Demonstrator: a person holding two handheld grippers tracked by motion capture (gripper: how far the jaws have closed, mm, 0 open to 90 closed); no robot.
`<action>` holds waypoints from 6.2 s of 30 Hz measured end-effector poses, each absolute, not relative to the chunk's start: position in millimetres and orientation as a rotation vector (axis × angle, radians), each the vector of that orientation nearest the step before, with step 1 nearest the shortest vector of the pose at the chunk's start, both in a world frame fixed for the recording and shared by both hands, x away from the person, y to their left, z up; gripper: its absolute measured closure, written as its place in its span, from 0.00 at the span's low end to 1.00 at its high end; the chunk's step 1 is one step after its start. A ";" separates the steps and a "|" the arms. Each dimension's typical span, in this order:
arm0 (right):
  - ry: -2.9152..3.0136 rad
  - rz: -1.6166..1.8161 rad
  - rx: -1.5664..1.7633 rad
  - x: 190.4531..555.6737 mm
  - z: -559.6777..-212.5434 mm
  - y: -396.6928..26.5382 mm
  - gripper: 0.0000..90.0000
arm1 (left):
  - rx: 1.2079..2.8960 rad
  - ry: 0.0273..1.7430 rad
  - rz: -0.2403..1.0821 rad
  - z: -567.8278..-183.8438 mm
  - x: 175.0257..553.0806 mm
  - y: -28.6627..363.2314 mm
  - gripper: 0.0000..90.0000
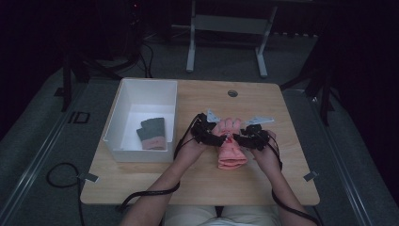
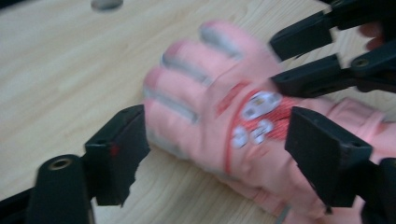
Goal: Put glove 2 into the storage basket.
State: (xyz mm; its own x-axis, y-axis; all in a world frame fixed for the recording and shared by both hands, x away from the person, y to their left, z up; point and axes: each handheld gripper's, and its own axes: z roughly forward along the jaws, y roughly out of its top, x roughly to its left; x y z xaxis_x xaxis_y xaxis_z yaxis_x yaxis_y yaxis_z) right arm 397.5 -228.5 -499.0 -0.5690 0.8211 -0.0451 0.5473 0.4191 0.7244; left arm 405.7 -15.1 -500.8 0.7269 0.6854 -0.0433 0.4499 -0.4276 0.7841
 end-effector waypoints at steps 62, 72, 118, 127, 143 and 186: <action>2.266 1.215 1.210 388.7 -439.9 -208.3 0.79 | 2.173 0.885 0.101 -429.8 413.6 3.9 0.87; 2.261 1.239 1.135 391.8 -409.9 -183.8 0.79 | 2.158 0.902 0.152 -396.5 411.8 29.3 0.87; 2.352 1.385 0.877 406.5 -336.8 -15.6 0.79 | 2.137 1.085 0.341 -311.6 386.0 193.5 0.87; 2.386 1.391 0.874 410.4 -349.4 13.0 0.79 | 2.157 1.145 0.339 -321.9 386.8 216.9 0.87; 2.534 1.262 0.905 437.7 -412.6 47.3 0.79 | 2.152 1.280 0.231 -394.3 408.1 240.5 0.87; 2.635 0.880 0.965 450.7 -447.9 77.8 0.59 | 2.325 1.566 0.169 -460.6 441.6 223.1 0.77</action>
